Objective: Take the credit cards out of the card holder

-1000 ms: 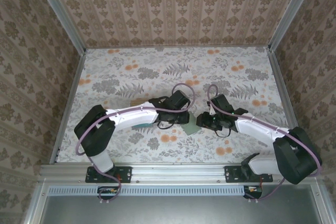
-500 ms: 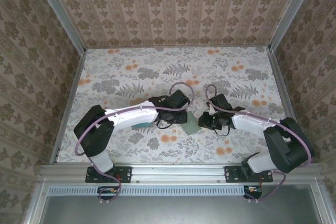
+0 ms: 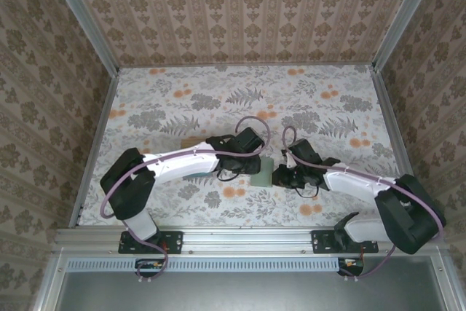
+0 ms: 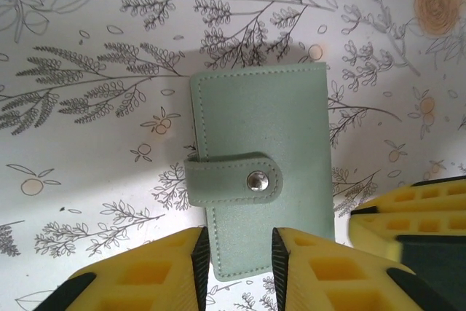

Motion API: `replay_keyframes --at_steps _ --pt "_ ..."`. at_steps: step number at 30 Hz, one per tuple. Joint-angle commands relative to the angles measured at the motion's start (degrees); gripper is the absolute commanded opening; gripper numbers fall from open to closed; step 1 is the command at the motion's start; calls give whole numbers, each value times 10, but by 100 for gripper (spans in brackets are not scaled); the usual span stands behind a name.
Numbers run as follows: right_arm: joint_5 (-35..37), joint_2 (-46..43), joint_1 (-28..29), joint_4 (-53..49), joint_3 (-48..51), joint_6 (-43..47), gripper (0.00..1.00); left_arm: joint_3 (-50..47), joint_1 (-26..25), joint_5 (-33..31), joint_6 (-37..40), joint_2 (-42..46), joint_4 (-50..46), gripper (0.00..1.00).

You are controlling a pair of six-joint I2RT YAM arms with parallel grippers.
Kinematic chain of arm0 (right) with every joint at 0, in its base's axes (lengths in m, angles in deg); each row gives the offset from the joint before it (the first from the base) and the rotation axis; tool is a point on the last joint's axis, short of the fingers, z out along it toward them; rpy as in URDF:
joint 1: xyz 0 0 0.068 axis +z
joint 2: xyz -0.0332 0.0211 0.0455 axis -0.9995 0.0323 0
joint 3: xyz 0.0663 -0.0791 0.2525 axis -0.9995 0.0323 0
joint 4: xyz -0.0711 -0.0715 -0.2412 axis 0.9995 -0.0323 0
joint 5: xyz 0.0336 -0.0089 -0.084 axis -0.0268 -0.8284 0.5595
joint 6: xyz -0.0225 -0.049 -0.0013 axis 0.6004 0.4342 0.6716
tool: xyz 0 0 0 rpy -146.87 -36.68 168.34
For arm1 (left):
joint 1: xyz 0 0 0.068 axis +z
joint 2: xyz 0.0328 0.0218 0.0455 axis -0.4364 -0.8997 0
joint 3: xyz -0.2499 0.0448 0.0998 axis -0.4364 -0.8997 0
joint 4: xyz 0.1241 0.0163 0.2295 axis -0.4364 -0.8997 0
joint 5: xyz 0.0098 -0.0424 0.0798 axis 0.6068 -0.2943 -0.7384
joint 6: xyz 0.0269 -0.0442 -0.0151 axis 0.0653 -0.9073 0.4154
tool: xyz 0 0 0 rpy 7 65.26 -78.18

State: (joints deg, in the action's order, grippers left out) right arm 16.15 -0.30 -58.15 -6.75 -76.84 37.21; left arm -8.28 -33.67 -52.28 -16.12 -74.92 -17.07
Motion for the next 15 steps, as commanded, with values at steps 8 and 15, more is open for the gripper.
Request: replay_keyframes --at_steps 8,15 --pt "61 -123 -45 -80 32 -13 23 110 -20 -23 37 -102 -87 39" --pt "58 -133 -48 -84 34 -13 34 151 -22 -29 44 -143 -124 40"
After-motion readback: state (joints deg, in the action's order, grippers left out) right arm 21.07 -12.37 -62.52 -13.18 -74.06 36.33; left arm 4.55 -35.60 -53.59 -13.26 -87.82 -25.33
